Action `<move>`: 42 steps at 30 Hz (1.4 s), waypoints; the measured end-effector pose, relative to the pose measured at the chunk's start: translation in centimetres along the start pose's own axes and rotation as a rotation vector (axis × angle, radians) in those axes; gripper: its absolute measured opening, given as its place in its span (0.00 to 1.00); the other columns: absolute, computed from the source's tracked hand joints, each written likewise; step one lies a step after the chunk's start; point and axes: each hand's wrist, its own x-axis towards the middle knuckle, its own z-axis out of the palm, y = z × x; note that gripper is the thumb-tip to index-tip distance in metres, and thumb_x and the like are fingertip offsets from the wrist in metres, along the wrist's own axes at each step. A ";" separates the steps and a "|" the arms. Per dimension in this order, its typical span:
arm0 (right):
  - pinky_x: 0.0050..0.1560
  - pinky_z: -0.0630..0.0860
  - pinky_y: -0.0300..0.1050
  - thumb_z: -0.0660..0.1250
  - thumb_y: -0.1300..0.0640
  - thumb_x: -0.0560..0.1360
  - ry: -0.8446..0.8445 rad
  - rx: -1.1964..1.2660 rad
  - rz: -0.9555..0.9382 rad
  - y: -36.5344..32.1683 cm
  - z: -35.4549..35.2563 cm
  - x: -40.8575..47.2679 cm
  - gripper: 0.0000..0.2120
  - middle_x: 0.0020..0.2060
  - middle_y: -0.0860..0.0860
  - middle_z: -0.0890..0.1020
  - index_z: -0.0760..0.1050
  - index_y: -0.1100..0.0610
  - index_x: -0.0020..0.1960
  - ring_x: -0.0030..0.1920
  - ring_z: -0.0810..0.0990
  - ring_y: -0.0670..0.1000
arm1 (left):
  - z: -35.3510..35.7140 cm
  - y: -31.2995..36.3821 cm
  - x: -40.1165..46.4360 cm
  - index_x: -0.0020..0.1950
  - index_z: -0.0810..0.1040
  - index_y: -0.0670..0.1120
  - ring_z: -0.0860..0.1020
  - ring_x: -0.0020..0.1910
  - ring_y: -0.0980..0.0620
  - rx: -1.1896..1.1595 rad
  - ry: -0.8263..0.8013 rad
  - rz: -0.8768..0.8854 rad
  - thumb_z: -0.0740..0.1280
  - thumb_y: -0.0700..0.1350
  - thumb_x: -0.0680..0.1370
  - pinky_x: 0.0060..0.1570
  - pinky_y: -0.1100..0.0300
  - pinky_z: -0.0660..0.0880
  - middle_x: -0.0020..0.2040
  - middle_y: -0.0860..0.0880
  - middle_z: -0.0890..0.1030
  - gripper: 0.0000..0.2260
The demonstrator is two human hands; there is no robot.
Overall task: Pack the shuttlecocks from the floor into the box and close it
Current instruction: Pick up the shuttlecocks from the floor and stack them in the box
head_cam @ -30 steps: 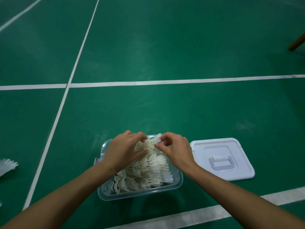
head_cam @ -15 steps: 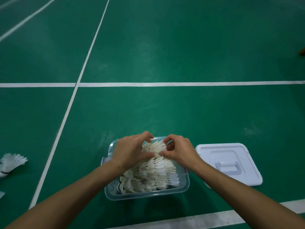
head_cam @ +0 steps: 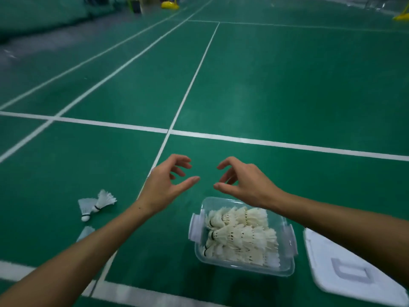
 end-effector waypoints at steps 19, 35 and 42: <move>0.57 0.81 0.58 0.71 0.44 0.80 -0.292 0.129 -0.163 -14.1 30.2 19.2 0.20 0.52 0.47 0.87 0.71 0.51 0.66 0.54 0.84 0.54 | -18.7 -27.0 -17.3 0.69 0.70 0.63 0.77 0.55 0.61 0.398 -0.083 -0.634 0.78 0.72 0.60 0.56 0.56 0.78 0.62 0.55 0.76 0.41; 0.57 0.81 0.58 0.71 0.58 0.81 -0.162 0.209 -0.002 -13.4 40.0 23.4 0.25 0.55 0.52 0.85 0.66 0.48 0.73 0.57 0.83 0.57 | -16.8 -31.9 -10.4 0.81 0.55 0.59 0.80 0.36 0.50 0.455 -0.134 -0.784 0.84 0.51 0.66 0.38 0.56 0.78 0.40 0.47 0.82 0.52; 0.56 0.83 0.58 0.71 0.59 0.81 -0.152 0.241 -0.061 -10.1 35.2 21.7 0.23 0.55 0.50 0.86 0.69 0.47 0.72 0.53 0.84 0.54 | -15.8 -31.8 -9.6 0.48 0.75 0.49 0.82 0.38 0.47 0.529 -0.037 -0.800 0.80 0.50 0.72 0.34 0.56 0.76 0.40 0.50 0.82 0.15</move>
